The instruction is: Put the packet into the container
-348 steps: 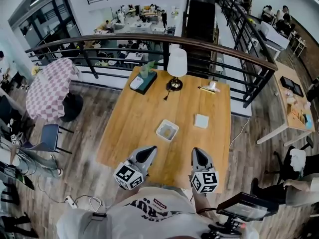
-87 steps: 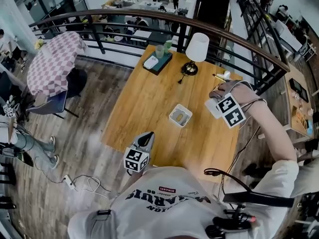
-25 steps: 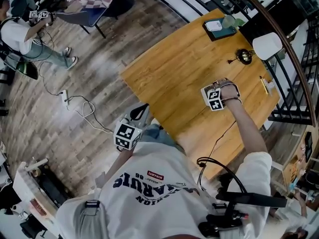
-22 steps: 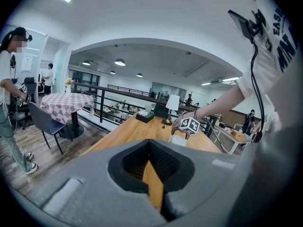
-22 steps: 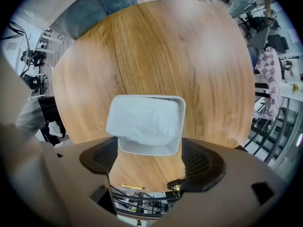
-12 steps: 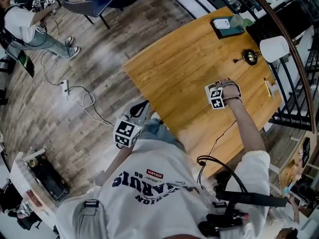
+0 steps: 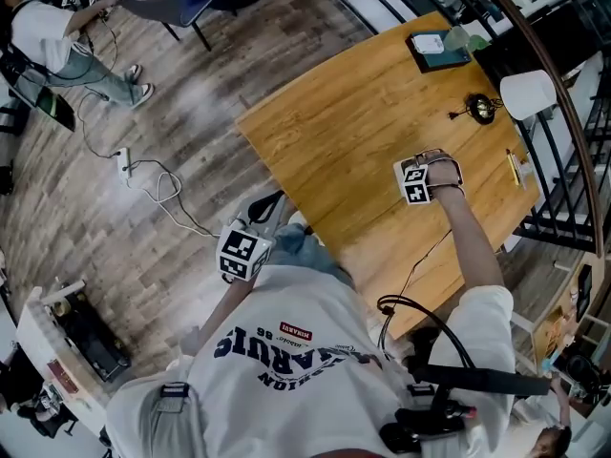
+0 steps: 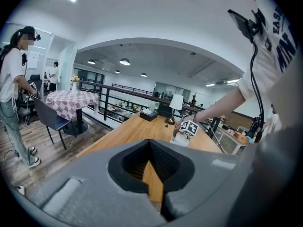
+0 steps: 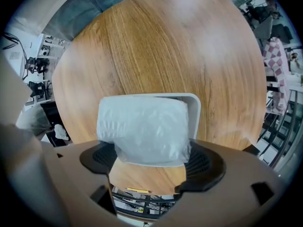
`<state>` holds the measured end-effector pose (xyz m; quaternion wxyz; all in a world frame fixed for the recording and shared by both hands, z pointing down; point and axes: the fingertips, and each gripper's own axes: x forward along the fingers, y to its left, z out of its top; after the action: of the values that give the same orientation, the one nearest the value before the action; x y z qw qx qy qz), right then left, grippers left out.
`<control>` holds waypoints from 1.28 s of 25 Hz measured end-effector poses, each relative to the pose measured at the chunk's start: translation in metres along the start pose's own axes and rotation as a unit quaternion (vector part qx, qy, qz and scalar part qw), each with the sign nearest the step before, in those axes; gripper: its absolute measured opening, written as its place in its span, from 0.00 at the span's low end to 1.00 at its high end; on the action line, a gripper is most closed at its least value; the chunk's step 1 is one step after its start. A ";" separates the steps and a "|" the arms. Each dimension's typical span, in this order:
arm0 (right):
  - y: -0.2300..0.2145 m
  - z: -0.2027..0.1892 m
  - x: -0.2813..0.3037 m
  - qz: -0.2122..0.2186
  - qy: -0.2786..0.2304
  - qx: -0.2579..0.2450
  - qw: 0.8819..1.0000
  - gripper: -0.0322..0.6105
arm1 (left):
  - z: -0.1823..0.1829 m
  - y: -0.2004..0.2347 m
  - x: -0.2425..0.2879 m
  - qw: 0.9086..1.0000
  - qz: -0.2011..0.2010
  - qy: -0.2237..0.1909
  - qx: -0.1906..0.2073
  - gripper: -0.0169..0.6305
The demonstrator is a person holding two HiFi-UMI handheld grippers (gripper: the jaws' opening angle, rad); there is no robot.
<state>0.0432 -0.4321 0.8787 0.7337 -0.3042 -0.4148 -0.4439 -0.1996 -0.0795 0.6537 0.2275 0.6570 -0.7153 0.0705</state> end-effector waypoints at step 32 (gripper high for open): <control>0.070 -0.126 -0.265 -0.243 -0.184 0.399 0.865 0.59 | 0.105 -0.103 0.078 0.967 -0.205 -0.048 0.140 0.03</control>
<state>0.0800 -0.3999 0.5811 0.5721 0.0485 -0.7444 -0.3409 -0.1264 -0.2050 0.5731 0.1085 0.8176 -0.5582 0.0902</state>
